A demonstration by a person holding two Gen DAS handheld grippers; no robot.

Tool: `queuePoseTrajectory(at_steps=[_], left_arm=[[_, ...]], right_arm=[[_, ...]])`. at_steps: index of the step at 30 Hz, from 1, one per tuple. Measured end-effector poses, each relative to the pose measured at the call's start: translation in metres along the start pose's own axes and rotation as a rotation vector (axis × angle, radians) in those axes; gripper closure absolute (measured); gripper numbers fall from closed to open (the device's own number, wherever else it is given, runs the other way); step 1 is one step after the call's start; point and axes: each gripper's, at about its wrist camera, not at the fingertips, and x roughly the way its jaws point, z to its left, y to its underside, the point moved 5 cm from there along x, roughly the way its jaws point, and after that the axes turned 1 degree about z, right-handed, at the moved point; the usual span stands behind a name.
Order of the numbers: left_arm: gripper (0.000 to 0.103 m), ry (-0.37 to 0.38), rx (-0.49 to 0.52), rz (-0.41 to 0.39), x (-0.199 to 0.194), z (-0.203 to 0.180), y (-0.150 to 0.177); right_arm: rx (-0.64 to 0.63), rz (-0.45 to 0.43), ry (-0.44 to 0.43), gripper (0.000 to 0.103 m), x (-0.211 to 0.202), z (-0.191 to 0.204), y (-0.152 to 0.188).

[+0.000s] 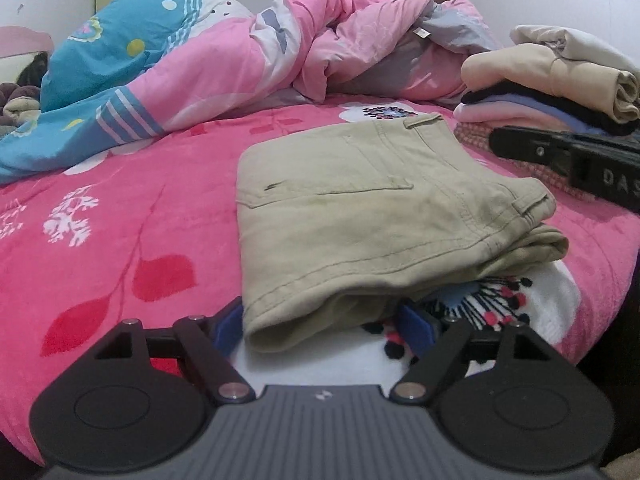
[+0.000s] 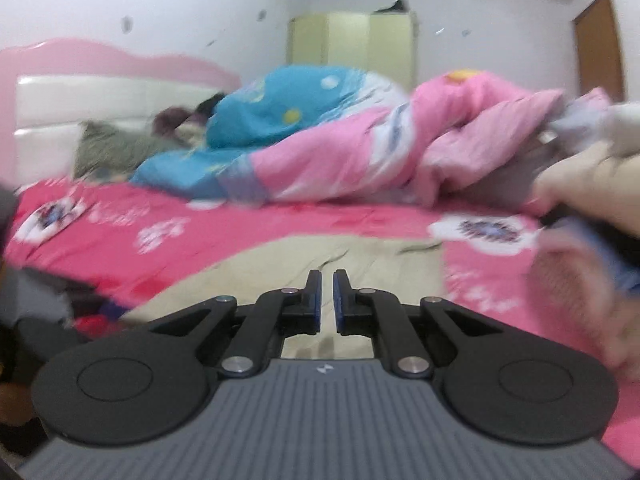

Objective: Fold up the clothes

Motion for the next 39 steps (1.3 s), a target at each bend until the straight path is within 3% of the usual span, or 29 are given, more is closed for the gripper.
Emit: queuePoseTrajectory(at_steps=[2, 4, 6, 10, 14, 16, 22, 27, 34, 39], left_arm=[[0.022, -0.001, 0.000, -0.001, -0.001, 0.000, 0.000], [0.023, -0.002, -0.002, -0.005, -0.006, 0.001, -0.001], [0.023, 0.003, 0.000, -0.017, -0.016, 0.004, -0.003], [0.023, 0.013, 0.004, -0.086, -0.045, 0.011, -0.012], [0.023, 0.043, -0.027, -0.141, -0.058, 0.015, -0.032], [0.023, 0.065, -0.034, -0.164, -0.052, 0.013, -0.045], [0.023, 0.033, 0.052, -0.172, -0.009, -0.009, -0.071], [0.023, -0.014, 0.059, -0.119, 0.032, -0.014, -0.049], [0.022, -0.006, 0.033, -0.114, 0.032, -0.010, -0.048], [0.022, -0.009, 0.023, -0.122, 0.032, -0.010, -0.046]], right_arm=[[0.041, 0.082, 0.036, 0.086, 0.009, -0.015, 0.018], [0.091, 0.153, 0.037, 0.085, 0.018, -0.028, 0.045], [0.130, 0.114, 0.022, 0.085, 0.015, -0.032, 0.051], [0.078, 0.104, 0.040, 0.084, 0.017, -0.025, 0.050], [0.108, 0.092, 0.028, 0.084, 0.014, -0.028, 0.051], [0.101, 0.086, 0.028, 0.084, 0.013, -0.028, 0.052], [0.100, 0.080, 0.031, 0.084, 0.014, -0.027, 0.052], [0.104, 0.075, 0.020, 0.084, 0.013, -0.028, 0.054], [0.129, 0.114, -0.013, 0.084, 0.013, -0.034, 0.036], [0.125, 0.038, -0.027, 0.084, 0.013, -0.045, -0.003]])
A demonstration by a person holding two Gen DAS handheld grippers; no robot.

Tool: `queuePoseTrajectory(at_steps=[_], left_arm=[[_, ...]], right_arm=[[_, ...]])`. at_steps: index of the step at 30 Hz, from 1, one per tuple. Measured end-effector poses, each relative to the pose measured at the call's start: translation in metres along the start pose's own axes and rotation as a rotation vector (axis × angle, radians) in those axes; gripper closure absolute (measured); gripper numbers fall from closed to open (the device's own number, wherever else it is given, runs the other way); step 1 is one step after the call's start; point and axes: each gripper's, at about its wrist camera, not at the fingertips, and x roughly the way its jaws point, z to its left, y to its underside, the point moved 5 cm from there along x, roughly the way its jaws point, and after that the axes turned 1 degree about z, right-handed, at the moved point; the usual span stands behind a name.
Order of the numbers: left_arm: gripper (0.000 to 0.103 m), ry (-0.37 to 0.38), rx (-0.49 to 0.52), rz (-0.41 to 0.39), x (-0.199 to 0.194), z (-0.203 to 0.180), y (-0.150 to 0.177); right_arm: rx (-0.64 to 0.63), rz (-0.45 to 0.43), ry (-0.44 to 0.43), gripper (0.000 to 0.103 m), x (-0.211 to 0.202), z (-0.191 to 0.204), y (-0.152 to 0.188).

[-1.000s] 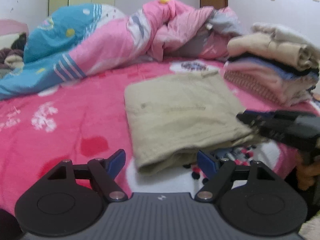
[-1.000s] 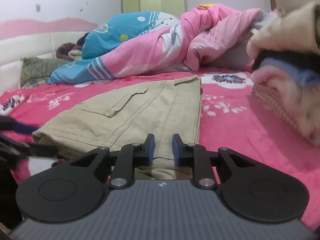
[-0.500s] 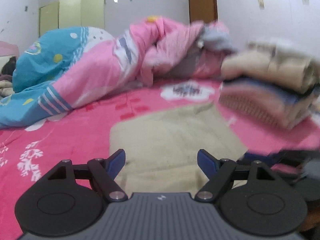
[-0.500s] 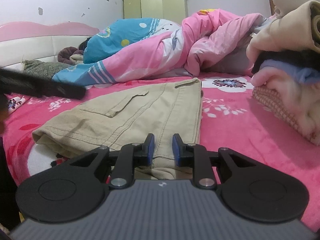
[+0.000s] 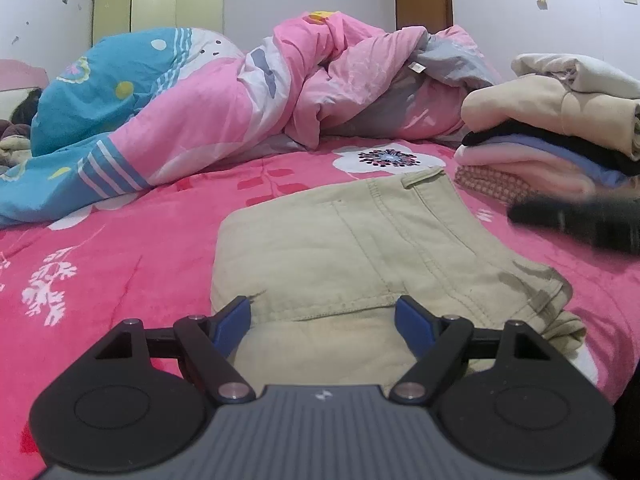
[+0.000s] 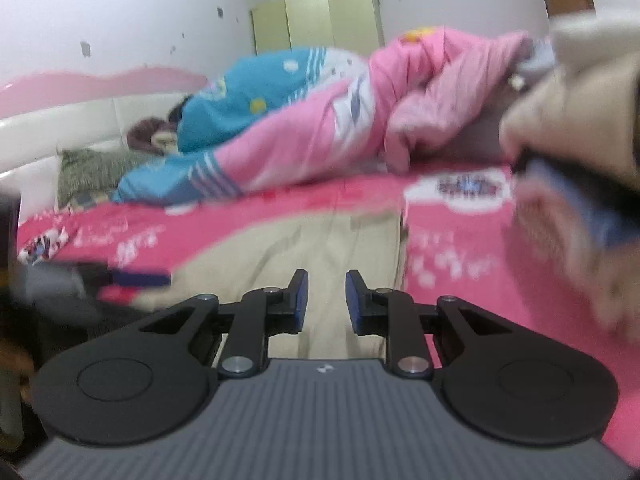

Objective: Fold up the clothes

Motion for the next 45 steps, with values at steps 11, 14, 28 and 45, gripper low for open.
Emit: queuePoseTrajectory(at_steps=[11, 14, 28, 45], left_arm=[[0.022, -0.001, -0.014, 0.001, 0.001, 0.001, 0.002], [0.022, -0.001, -0.014, 0.003, 0.001, 0.000, 0.002], [0.022, -0.004, -0.014, 0.002, 0.001, -0.001, 0.003], [0.022, -0.010, -0.014, 0.009, 0.002, -0.002, 0.002]], right_arm=[[-0.047, 0.064, -0.019, 0.084, 0.040, -0.002, 0.040], [-0.050, 0.061, -0.014, 0.084, 0.041, -0.001, 0.039], [-0.045, 0.031, -0.028, 0.083, 0.039, -0.002, 0.043], [-0.043, 0.021, -0.025, 0.083, 0.039, -0.002, 0.045]])
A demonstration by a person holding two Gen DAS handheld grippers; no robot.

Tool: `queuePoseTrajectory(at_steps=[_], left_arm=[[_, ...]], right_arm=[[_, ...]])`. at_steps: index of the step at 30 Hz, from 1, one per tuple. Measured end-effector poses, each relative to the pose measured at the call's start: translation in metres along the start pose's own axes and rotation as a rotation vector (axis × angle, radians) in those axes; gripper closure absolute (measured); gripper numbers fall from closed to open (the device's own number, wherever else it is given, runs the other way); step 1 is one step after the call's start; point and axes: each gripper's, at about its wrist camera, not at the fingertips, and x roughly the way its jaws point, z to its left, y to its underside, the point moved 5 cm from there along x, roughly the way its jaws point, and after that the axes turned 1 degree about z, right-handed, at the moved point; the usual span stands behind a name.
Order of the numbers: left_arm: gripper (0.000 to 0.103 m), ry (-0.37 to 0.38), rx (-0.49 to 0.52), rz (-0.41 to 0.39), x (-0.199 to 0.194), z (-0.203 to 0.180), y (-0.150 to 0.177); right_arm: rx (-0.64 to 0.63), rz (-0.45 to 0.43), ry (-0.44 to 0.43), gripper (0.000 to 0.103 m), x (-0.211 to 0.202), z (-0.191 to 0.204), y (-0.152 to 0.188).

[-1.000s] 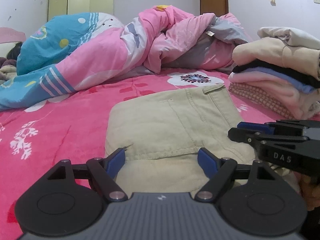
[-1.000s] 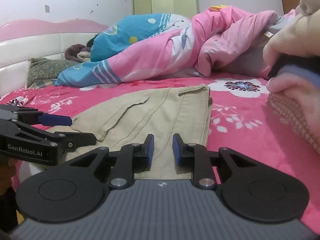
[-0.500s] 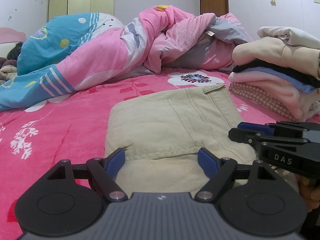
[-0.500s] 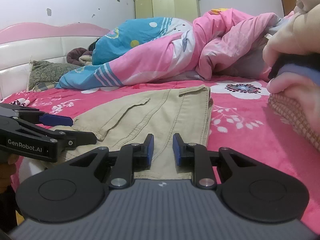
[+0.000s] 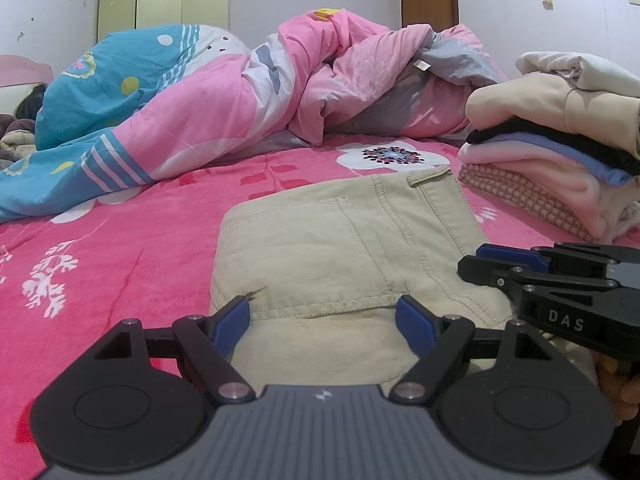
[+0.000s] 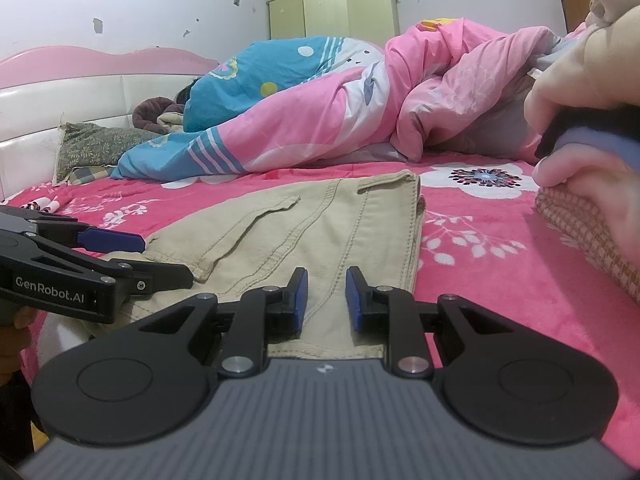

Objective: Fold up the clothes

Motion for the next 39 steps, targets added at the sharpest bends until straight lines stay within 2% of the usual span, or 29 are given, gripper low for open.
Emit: queuePoseTrajectory(at_steps=[18, 23, 27, 31, 33, 36, 39], left_arm=[[0.022, -0.003, 0.002, 0.005, -0.001, 0.000, -0.001], [0.022, -0.019, 0.089, -0.007, -0.008, -0.007, -0.016], [0.022, 0.007, 0.090, -0.013, -0.002, -0.006, -0.036], [0.022, 0.015, 0.077, 0.037, 0.022, -0.001, -0.053], [0.021, 0.007, 0.075, 0.105, 0.041, 0.002, -0.051], [0.017, 0.017, 0.011, 0.153, 0.057, 0.009, -0.045], [0.016, 0.021, 0.014, 0.148, 0.056, 0.010, -0.043]], right_arm=[[0.000, -0.007, -0.001, 0.083, 0.000, 0.000, 0.001], [0.006, -0.006, -0.005, 0.083, -0.001, -0.001, 0.001], [0.010, -0.006, -0.009, 0.083, -0.001, -0.002, 0.001], [0.008, -0.001, -0.010, 0.083, -0.002, -0.001, 0.001], [0.002, 0.002, -0.010, 0.083, -0.002, -0.001, 0.000], [-0.009, 0.026, -0.019, 0.083, -0.001, -0.002, -0.003], [-0.024, 0.081, -0.035, 0.083, -0.001, -0.004, -0.016]])
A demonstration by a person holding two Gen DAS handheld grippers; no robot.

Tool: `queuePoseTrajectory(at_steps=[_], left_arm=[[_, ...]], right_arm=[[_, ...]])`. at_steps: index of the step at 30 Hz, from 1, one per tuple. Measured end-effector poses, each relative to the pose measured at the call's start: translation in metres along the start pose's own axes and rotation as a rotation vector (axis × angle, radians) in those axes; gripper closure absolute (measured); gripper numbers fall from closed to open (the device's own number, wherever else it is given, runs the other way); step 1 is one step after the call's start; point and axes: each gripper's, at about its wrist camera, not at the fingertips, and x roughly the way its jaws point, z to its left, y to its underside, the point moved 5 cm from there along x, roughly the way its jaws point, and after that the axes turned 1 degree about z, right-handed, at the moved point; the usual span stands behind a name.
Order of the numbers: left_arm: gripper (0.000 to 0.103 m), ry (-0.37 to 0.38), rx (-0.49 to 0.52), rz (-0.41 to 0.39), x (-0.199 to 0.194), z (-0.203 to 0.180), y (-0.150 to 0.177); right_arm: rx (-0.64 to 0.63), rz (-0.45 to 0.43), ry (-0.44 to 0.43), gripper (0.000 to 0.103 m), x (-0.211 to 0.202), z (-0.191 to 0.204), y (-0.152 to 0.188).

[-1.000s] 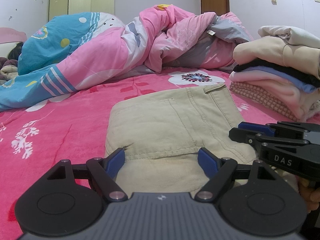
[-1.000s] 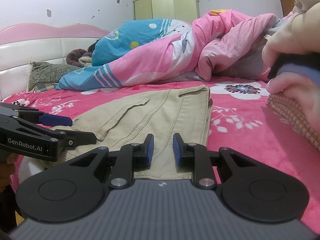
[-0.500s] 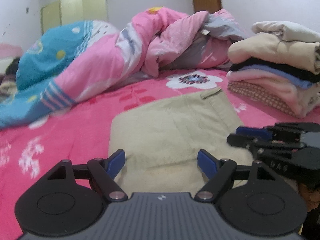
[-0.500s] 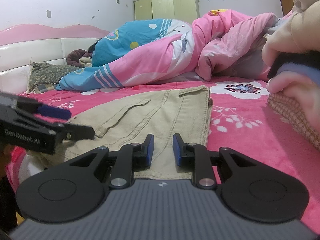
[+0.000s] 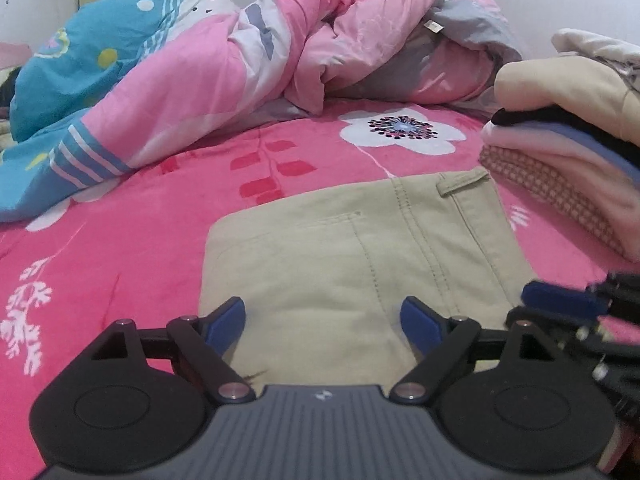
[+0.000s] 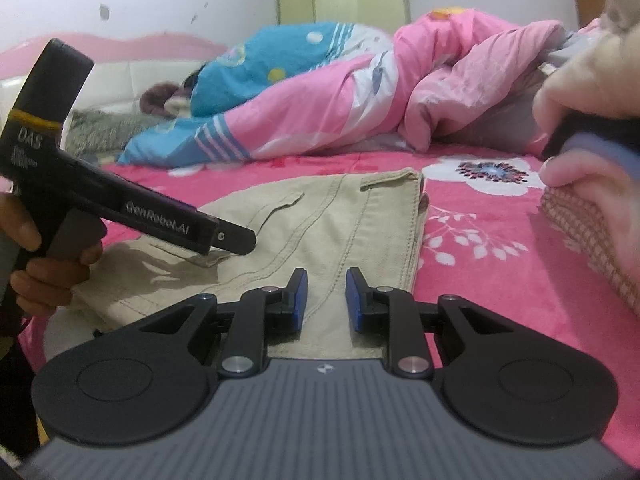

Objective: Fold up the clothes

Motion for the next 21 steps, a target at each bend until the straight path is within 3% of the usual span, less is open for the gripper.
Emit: queuePoseTrajectory(at_steps=[8, 11, 14, 21], left_arm=[[0.016, 0.001, 0.000, -0.020, -0.001, -0.001, 0.002], [0.016, 0.006, -0.002, -0.021, 0.000, -0.001, 0.002], [0.016, 0.011, 0.001, -0.025, 0.000, -0.001, 0.003], [0.016, 0.024, -0.012, -0.041, -0.002, 0.001, 0.006]], right_arm=[[-0.106, 0.017, 0.008, 0.082, 0.042, -0.003, -0.073], [-0.098, 0.080, -0.026, 0.084, 0.079, -0.010, -0.080], [-0.057, 0.217, -0.008, 0.087, 0.115, -0.028, -0.061], [-0.065, 0.200, -0.049, 0.086, 0.105, -0.015, -0.086]])
